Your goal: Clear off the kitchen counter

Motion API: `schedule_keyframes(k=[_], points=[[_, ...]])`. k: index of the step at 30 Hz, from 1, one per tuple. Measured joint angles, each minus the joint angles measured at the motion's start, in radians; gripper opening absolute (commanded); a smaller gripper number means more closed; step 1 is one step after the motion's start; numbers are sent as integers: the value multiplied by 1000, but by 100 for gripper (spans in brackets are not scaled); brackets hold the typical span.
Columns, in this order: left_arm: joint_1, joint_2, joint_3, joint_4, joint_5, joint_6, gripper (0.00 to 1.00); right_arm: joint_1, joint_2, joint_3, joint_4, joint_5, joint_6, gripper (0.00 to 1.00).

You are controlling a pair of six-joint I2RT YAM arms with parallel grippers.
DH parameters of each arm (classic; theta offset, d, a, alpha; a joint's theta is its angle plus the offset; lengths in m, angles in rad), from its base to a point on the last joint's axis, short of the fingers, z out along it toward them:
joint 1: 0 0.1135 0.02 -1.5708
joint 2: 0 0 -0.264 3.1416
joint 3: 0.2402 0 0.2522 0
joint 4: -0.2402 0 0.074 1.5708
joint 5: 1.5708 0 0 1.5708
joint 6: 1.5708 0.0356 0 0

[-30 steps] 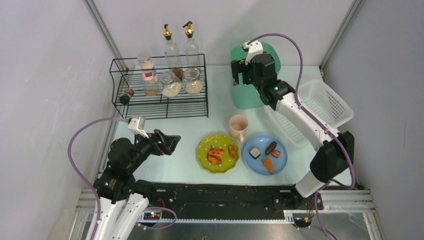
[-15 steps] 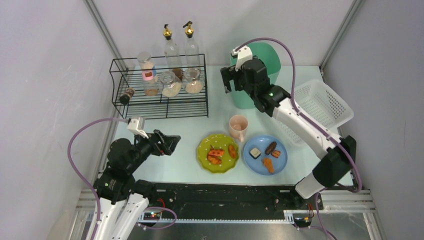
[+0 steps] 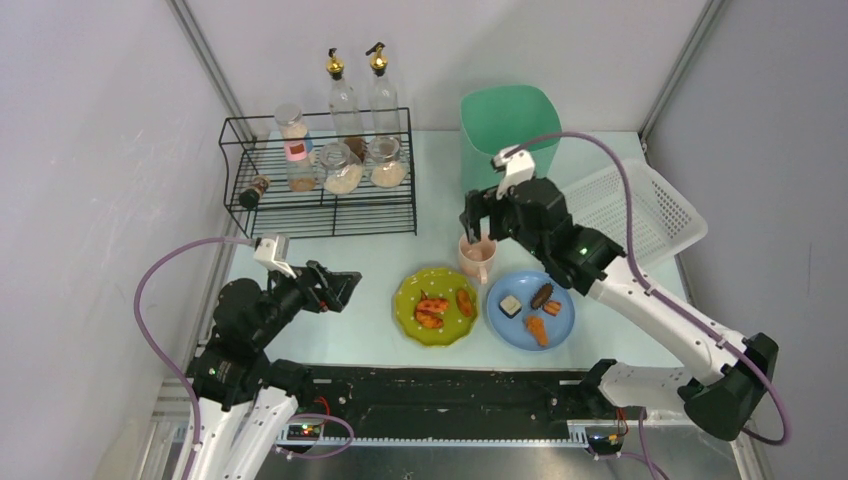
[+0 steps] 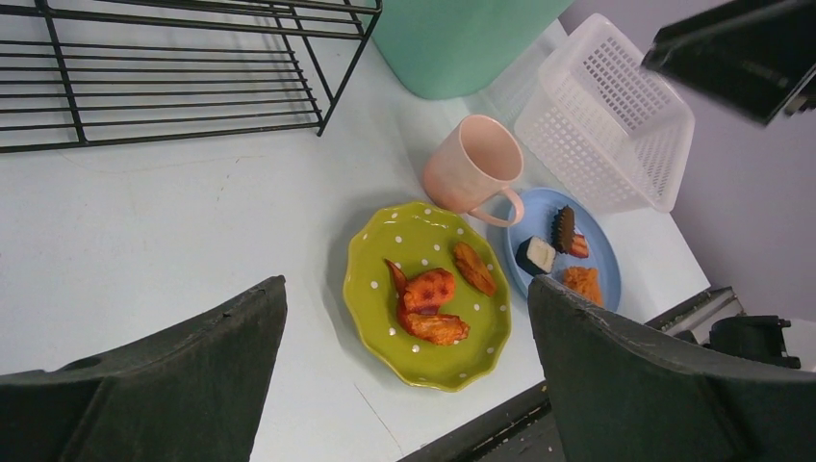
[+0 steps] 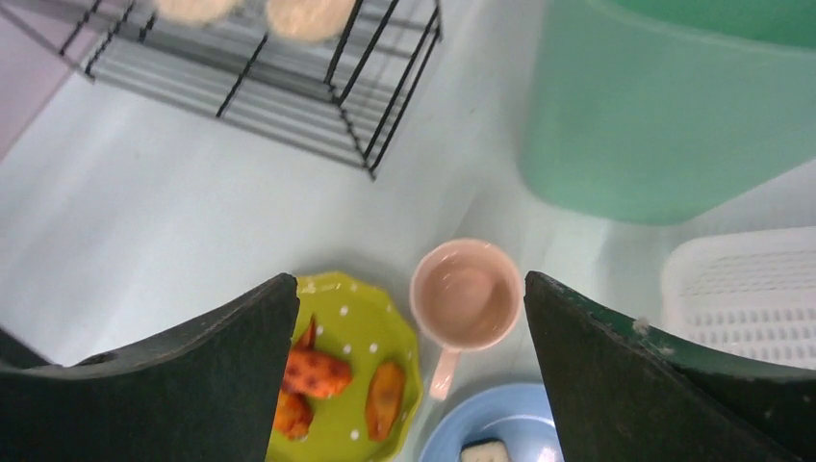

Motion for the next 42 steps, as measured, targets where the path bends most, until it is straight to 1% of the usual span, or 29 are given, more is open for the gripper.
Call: schedule_keyframes(k=[1, 5, 7, 9, 17, 27, 31, 32, 34, 37, 39, 42], points=[[0, 0, 0, 0, 0, 0, 98, 26, 0, -12, -7, 2, 0, 90], [0, 0, 0, 0, 1, 0, 98, 104, 39, -44, -42, 27, 5, 80], [0, 0, 0, 0, 2, 0, 98, 129, 80, -49, -51, 37, 18, 75], [0, 0, 0, 0, 2, 0, 98, 136, 130, -51, -52, 42, 33, 73], [0, 0, 0, 0, 2, 0, 98, 109, 302, -56, -38, 27, 98, 69], [0, -1, 0, 0, 2, 0, 98, 73, 437, -56, -2, 10, 138, 61], [0, -1, 0, 0, 2, 0, 98, 69, 481, -56, 10, 10, 138, 54], [0, -1, 0, 0, 2, 0, 98, 69, 489, -56, 15, 10, 137, 51], [0, -1, 0, 0, 2, 0, 98, 68, 503, -56, 24, 10, 136, 47], [0, -1, 0, 0, 2, 0, 98, 67, 517, -56, 32, 11, 133, 44], [0, -1, 0, 0, 2, 0, 98, 67, 520, -56, 37, 11, 128, 41], [0, -1, 0, 0, 2, 0, 98, 63, 521, -56, 40, 11, 125, 30]])
